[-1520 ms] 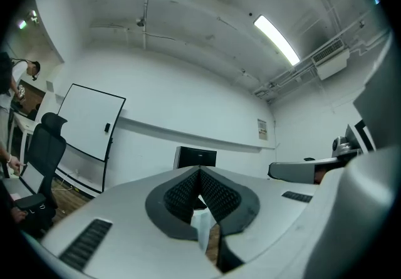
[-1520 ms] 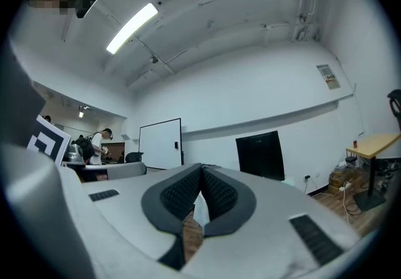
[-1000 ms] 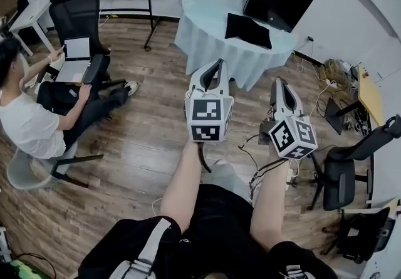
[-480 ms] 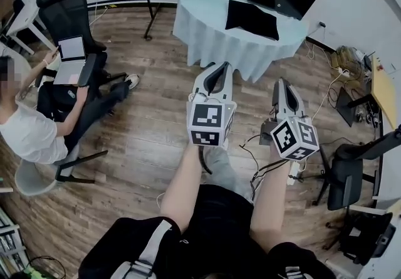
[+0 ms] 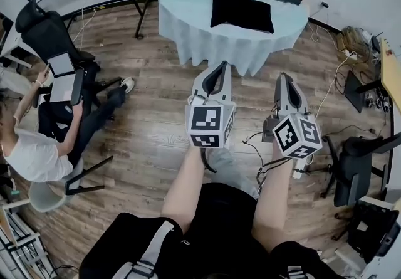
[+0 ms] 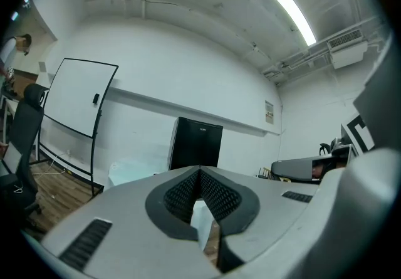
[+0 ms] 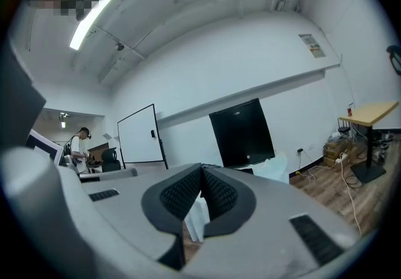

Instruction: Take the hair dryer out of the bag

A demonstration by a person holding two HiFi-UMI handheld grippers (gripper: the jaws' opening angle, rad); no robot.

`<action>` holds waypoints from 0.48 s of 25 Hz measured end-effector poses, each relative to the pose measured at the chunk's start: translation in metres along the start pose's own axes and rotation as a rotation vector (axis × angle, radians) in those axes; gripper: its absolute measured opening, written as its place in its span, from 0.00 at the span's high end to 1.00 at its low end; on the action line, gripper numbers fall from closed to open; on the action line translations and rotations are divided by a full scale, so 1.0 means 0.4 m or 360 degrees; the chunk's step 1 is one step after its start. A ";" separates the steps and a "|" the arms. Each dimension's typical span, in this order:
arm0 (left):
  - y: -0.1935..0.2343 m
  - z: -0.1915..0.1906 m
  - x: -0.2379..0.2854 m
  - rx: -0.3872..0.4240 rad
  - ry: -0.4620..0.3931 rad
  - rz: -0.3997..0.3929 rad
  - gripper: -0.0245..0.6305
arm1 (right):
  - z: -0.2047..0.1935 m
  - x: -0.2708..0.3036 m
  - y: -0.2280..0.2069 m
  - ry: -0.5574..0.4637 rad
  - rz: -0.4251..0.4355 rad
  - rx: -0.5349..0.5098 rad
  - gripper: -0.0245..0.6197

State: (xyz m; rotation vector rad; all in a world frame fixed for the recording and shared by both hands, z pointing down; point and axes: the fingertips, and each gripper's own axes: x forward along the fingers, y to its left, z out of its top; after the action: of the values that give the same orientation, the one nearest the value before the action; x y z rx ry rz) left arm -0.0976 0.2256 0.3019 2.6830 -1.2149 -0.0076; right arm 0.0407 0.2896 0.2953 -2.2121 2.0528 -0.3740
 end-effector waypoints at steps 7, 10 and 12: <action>-0.036 0.033 0.137 0.0180 0.0022 -0.0019 0.94 | 0.048 0.107 -0.110 -0.0070 0.0010 0.0134 0.95; -0.046 0.072 0.188 0.0270 -0.0033 -0.0010 0.94 | 0.090 0.148 -0.141 -0.0124 0.0033 0.0150 0.95; -0.057 0.100 0.216 0.0313 -0.0087 0.0000 0.94 | 0.119 0.163 -0.173 -0.0162 0.0031 0.0162 0.95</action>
State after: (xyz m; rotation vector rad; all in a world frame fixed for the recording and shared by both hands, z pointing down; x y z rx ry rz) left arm -0.0270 0.1689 0.2653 2.8682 -1.2949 0.0410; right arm 0.1233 0.2264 0.2730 -2.1057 1.9572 -0.3478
